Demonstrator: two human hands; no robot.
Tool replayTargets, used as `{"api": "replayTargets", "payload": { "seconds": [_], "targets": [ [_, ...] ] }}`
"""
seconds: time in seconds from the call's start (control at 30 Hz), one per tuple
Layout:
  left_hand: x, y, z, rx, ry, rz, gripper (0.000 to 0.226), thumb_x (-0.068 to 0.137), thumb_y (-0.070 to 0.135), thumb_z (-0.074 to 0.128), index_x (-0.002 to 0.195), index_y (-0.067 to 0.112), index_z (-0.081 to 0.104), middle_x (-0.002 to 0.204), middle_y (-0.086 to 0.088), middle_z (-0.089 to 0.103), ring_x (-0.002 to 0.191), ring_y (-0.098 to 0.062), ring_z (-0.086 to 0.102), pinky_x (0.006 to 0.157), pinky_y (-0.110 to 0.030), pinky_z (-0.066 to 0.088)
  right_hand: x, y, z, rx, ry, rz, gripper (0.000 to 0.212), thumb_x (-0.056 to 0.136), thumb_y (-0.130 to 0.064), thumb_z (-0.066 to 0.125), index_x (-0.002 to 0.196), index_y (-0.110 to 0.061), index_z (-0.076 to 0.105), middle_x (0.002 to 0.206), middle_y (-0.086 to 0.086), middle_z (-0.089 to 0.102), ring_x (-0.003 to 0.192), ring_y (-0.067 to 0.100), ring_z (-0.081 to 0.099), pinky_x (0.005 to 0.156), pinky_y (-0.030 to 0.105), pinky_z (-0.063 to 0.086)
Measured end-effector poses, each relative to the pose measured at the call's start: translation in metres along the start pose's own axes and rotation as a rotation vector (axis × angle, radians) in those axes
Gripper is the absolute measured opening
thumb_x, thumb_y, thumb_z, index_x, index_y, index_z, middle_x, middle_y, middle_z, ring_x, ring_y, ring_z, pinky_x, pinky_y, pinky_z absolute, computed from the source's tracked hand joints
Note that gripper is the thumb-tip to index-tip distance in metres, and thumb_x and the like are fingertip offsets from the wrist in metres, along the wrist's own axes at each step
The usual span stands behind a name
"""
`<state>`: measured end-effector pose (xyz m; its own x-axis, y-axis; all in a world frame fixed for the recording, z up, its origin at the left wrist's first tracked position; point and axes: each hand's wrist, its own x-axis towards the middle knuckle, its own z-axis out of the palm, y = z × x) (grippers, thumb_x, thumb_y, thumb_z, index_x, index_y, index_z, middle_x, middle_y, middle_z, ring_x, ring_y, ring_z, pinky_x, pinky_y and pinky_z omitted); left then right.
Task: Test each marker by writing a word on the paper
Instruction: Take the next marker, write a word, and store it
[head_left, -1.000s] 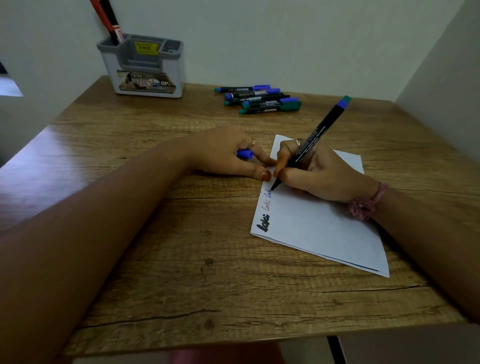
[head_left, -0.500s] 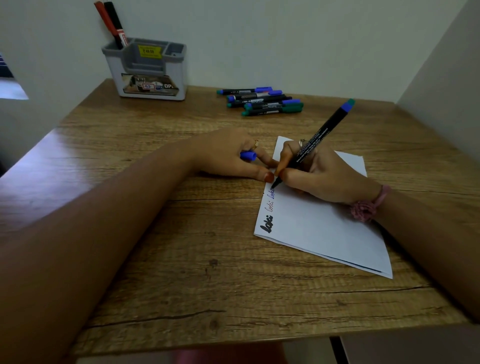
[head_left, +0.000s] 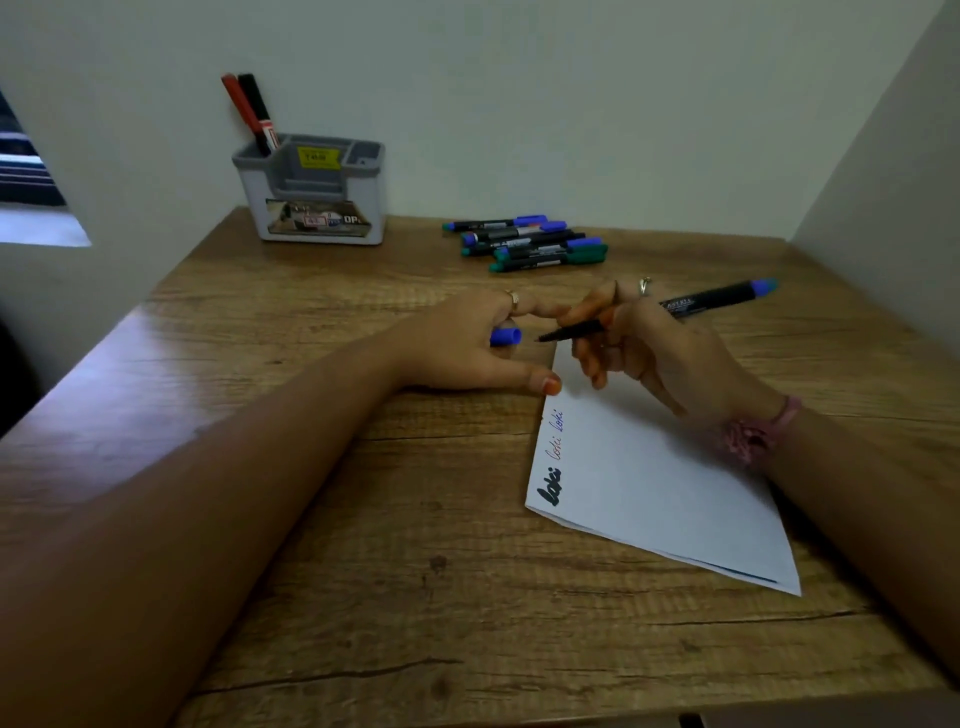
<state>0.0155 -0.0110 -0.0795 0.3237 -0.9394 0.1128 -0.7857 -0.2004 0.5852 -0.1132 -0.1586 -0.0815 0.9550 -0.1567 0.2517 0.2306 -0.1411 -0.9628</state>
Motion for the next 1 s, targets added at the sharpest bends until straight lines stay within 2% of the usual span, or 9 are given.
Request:
{"api": "replayTargets", "payload": {
  "seconds": [0.1, 0.23, 0.37, 0.47, 0.6, 0.67, 0.77, 0.87, 1.0],
  "targets": [
    [-0.001, 0.001, 0.002, -0.057, 0.034, 0.026, 0.058, 0.073, 0.046, 0.072, 0.124, 0.044, 0.045, 0.096, 0.027, 0.054, 0.084, 0.018, 0.050, 0.067, -0.001, 0.034, -0.001, 0.001, 0.000, 0.016, -0.006, 0.023, 0.023, 0.078, -0.013, 0.042, 0.086, -0.007, 0.062, 0.071, 0.007, 0.065, 0.062, 0.017, 0.062, 0.057, 0.024, 0.051],
    [-0.002, 0.005, 0.002, -0.086, 0.036, 0.034, 0.057, 0.074, 0.040, 0.074, 0.125, 0.036, 0.048, 0.090, 0.029, 0.054, 0.081, 0.026, 0.048, 0.066, 0.005, 0.033, -0.001, 0.000, 0.000, -0.014, 0.009, -0.072, 0.010, 0.079, -0.014, 0.057, 0.086, -0.009, 0.052, 0.072, 0.006, 0.071, 0.063, 0.020, 0.067, 0.055, 0.024, 0.052],
    [-0.001, 0.006, 0.004, -0.028, 0.019, 0.045, 0.054, 0.076, 0.046, 0.070, 0.124, 0.039, 0.047, 0.104, 0.006, 0.066, 0.094, -0.005, 0.060, 0.080, -0.021, 0.047, -0.004, -0.003, 0.002, -0.176, -0.009, -0.131, 0.011, 0.086, -0.001, 0.060, 0.086, -0.005, 0.050, 0.072, 0.002, 0.072, 0.064, 0.013, 0.067, 0.057, 0.022, 0.052],
    [-0.001, 0.008, 0.003, 0.062, 0.002, 0.047, 0.038, 0.082, 0.043, 0.064, 0.113, 0.047, 0.043, 0.092, -0.006, 0.066, 0.082, -0.018, 0.059, 0.069, -0.031, 0.047, -0.006, -0.005, -0.001, -0.250, 0.030, -0.157, 0.010, 0.084, -0.002, 0.062, 0.092, 0.002, 0.059, 0.075, -0.003, 0.072, 0.064, 0.008, 0.067, 0.060, 0.016, 0.051],
    [-0.003, 0.020, 0.001, -0.065, 0.029, 0.085, 0.039, 0.082, 0.022, 0.059, 0.114, 0.037, 0.044, 0.079, 0.002, 0.064, 0.067, -0.005, 0.057, 0.058, -0.015, 0.045, -0.006, -0.004, -0.002, -0.314, -0.031, -0.236, 0.021, 0.077, -0.012, 0.071, 0.098, -0.010, 0.068, 0.083, -0.005, 0.073, 0.071, 0.011, 0.068, 0.066, 0.020, 0.054],
    [-0.005, 0.024, 0.002, -0.133, -0.018, 0.097, 0.038, 0.082, 0.013, 0.057, 0.112, 0.029, 0.042, 0.084, 0.007, 0.062, 0.064, 0.002, 0.055, 0.058, -0.011, 0.043, -0.005, -0.001, -0.004, -0.294, -0.065, -0.230, 0.020, 0.081, -0.020, 0.069, 0.100, -0.015, 0.068, 0.086, -0.006, 0.073, 0.079, 0.009, 0.068, 0.073, 0.019, 0.052],
    [-0.008, 0.023, -0.006, -0.327, 0.048, 0.054, 0.027, 0.087, 0.004, 0.052, 0.105, 0.022, 0.042, 0.083, -0.001, 0.052, 0.051, 0.000, 0.046, 0.049, -0.013, 0.037, -0.002, -0.001, -0.009, -0.070, -0.067, -0.123, 0.034, 0.081, -0.032, 0.048, 0.099, -0.018, 0.074, 0.082, 0.007, 0.073, 0.076, 0.017, 0.066, 0.073, 0.022, 0.048],
    [-0.009, 0.021, -0.017, -0.670, 0.192, 0.028, 0.019, 0.089, -0.001, 0.052, 0.096, 0.016, 0.051, 0.074, -0.002, 0.055, 0.054, -0.007, 0.051, 0.052, -0.018, 0.044, 0.001, -0.005, -0.012, 0.121, 0.013, -0.071, 0.042, 0.082, -0.020, 0.033, 0.101, -0.016, 0.070, 0.078, 0.010, 0.072, 0.072, 0.018, 0.064, 0.069, 0.023, 0.049],
    [-0.003, 0.022, -0.019, -1.164, 0.457, -0.030, 0.013, 0.082, 0.003, 0.060, 0.096, 0.005, 0.059, 0.070, -0.002, 0.069, 0.058, -0.006, 0.064, 0.056, -0.013, 0.053, -0.001, -0.009, -0.008, 0.115, 0.142, -0.158, 0.004, 0.086, -0.012, 0.051, 0.089, -0.011, 0.053, 0.079, 0.007, 0.074, 0.065, 0.016, 0.065, 0.063, 0.022, 0.051]
  ]
}}
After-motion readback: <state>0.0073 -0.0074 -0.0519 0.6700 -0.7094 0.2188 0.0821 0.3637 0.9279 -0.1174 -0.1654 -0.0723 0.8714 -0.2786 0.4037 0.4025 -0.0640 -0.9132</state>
